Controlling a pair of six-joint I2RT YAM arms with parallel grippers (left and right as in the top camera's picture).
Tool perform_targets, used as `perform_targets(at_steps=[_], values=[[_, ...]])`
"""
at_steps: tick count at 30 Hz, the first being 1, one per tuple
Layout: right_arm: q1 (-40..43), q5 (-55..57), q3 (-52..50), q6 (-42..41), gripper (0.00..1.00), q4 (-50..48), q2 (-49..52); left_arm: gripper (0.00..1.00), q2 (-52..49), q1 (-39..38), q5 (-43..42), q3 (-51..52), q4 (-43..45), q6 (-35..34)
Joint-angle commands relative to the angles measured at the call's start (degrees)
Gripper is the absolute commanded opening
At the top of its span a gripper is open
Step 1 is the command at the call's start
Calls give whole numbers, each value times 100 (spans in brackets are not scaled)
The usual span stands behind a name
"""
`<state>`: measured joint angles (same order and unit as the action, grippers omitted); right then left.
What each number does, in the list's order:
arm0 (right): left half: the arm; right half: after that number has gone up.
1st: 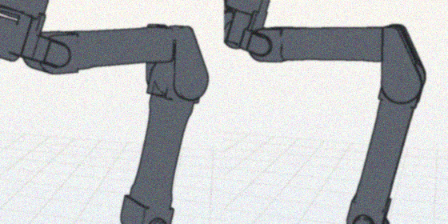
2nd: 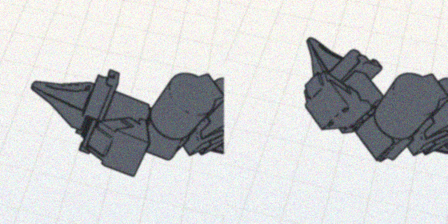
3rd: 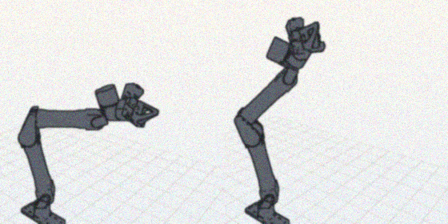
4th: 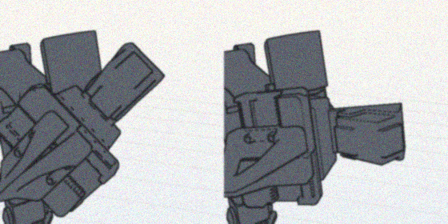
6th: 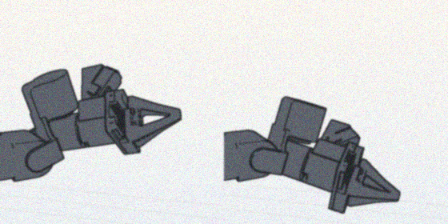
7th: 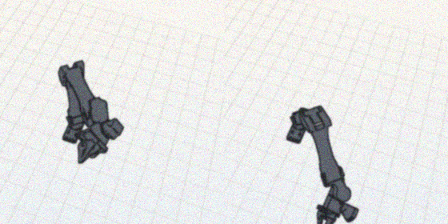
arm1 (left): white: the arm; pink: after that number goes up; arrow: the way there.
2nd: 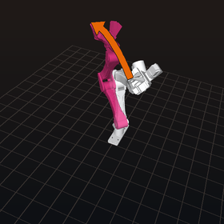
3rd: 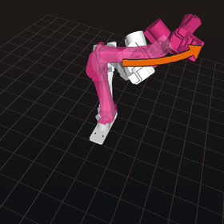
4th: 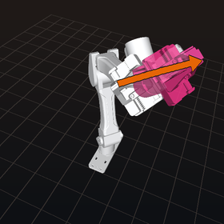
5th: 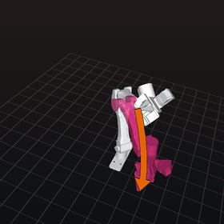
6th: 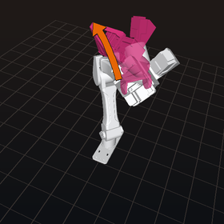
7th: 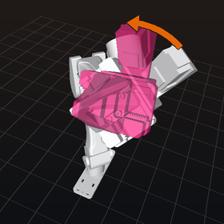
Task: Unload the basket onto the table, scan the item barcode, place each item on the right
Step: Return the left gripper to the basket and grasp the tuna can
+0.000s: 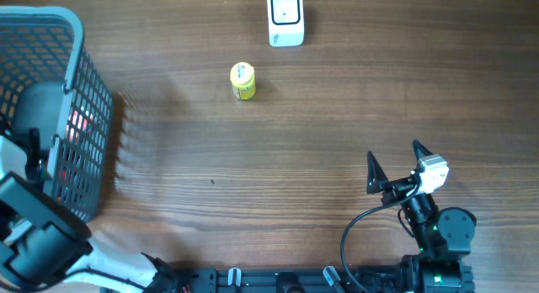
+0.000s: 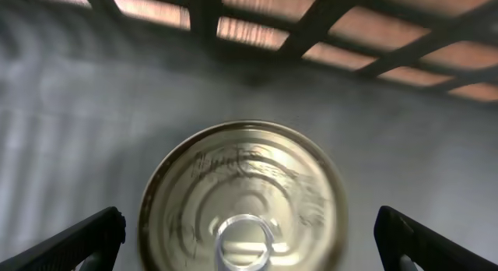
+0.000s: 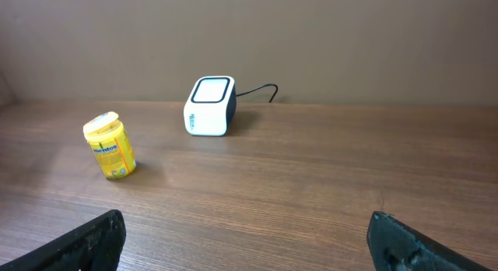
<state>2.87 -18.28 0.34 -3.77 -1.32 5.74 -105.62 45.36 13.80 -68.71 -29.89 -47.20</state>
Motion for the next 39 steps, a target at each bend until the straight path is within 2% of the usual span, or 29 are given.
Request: perform_targets(at_steps=[1,11,13,17,18,26,31,39], values=[[-20,28,-4,20,100,-15,-4,100,-258,-33,15,24,203,33],[-20,28,-4,20,100,-13,-4,100,-326,-33,7,24,297,31],[-20,28,-4,22,100,-15,-4,94,-326,-33,-11,24,262,33],[-20,28,-4,20,100,-15,-4,70,-326,-33,-11,24,203,31],[-20,28,-4,22,100,-13,-4,69,-326,-33,-11,24,181,33],[-20,28,-4,20,100,-15,-4,72,-326,-31,-118,24,-173,2],[-20,28,-4,20,100,-13,-4,72,-326,-26,-116,24,-555,-278],[-20,28,-4,20,100,-15,-4,86,-328,-22,-70,24,-614,-319]])
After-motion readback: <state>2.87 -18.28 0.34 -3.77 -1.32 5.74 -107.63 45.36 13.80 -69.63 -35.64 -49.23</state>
